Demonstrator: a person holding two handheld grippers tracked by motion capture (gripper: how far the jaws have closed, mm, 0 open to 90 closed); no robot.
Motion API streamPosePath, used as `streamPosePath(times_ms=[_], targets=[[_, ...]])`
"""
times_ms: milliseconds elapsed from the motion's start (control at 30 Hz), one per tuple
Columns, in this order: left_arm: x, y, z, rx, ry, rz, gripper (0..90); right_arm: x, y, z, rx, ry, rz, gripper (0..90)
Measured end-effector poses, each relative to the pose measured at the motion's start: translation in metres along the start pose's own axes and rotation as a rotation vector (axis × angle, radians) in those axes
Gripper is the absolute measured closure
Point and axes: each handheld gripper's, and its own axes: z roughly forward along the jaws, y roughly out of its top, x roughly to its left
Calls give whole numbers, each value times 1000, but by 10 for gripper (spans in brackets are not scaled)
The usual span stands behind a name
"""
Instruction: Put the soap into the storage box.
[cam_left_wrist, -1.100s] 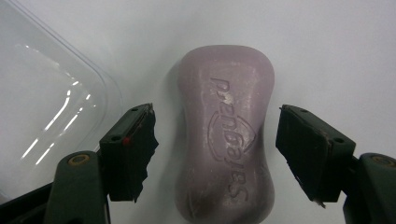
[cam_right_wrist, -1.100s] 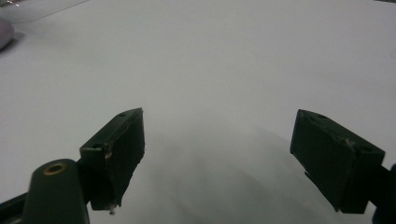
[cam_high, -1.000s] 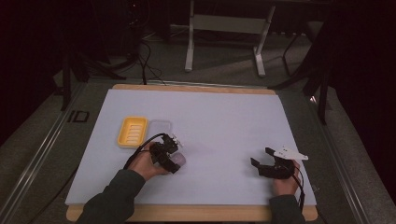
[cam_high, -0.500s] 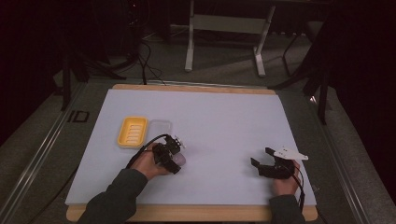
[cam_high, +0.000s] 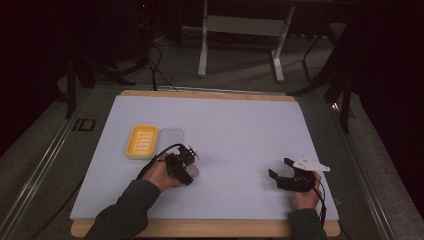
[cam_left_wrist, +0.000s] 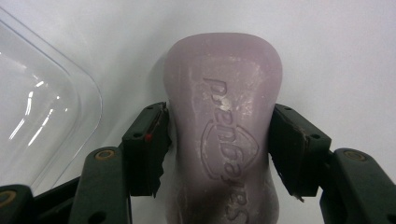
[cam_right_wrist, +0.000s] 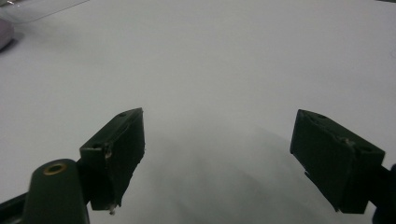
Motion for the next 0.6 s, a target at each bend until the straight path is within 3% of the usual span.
streamPosePath(times_ms=[600], targets=[[1,10,-1,85,-1,-8,487,0,0,0,2,0,0,174]])
